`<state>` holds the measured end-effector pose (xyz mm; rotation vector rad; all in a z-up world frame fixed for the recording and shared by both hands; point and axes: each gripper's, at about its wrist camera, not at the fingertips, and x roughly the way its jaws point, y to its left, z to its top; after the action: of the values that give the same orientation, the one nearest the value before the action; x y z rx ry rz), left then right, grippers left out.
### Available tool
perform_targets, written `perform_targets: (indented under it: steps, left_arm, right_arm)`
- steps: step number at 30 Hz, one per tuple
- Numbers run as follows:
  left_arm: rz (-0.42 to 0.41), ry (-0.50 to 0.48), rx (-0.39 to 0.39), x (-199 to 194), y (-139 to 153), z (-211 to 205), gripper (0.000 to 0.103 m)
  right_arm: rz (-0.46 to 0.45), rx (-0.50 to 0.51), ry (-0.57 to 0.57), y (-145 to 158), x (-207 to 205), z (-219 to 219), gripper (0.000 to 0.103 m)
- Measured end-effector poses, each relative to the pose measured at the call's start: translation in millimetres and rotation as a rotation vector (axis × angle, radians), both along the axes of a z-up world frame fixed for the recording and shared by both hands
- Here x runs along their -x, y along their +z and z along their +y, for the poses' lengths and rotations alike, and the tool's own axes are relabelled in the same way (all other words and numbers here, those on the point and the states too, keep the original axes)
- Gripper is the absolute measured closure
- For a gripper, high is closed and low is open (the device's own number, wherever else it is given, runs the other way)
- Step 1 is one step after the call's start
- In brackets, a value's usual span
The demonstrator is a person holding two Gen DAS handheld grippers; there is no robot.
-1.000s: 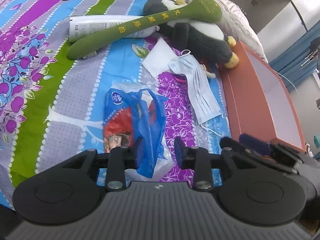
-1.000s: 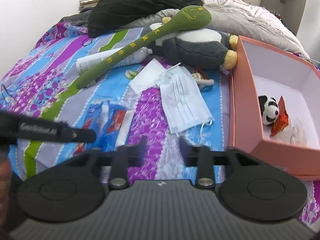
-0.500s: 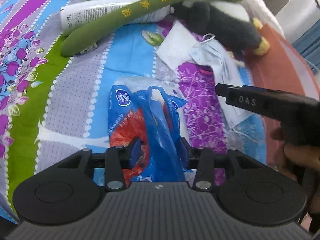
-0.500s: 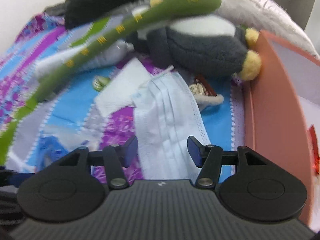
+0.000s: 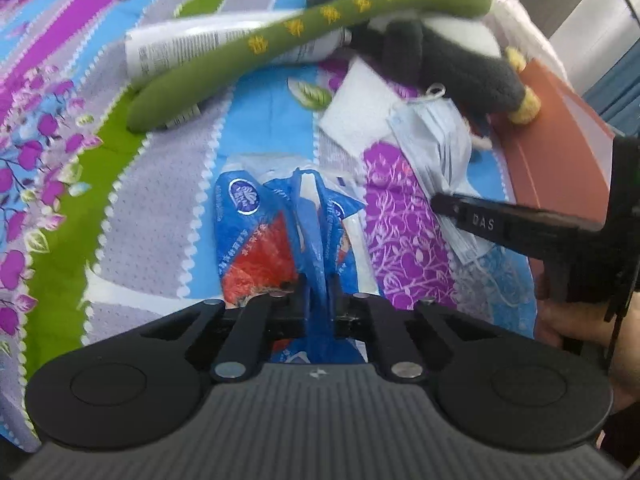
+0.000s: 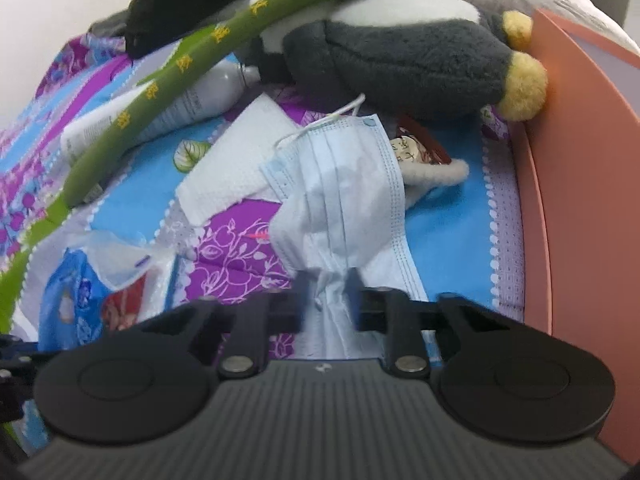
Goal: Organize soft objects
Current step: 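Lift the snack bag with the left tool while the right tool carries the mask over the box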
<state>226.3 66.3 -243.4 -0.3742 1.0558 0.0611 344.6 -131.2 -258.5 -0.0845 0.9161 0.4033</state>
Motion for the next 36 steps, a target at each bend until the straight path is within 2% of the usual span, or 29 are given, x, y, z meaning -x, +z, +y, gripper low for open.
perform_targets:
  steps: [3, 10, 21, 29, 36]
  left_arm:
    - [-0.029, 0.03, 0.019, 9, 6, 5, 0.095]
    - [-0.13, 0.037, -0.004, 41, 33, -3, 0.095]
    - [-0.165, 0.034, -0.014, 76, 55, -30, 0.095]
    - [-0.178, -0.019, -0.01, 84, 65, -48, 0.095]
    - [-0.237, -0.084, 0.002, 75, 91, -61, 0.095]
  right_arm:
    - [-0.028, -0.015, -0.021, 10, 9, -3, 0.097]
    - [-0.109, -0.06, -0.031, 40, 57, -10, 0.097]
    - [-0.099, -0.088, -0.014, 60, 131, -36, 0.097]
    - [-0.111, -0.119, -0.03, 76, 151, -51, 0.096]
    - [-0.17, -0.146, -0.029, 111, 155, -59, 0.096]
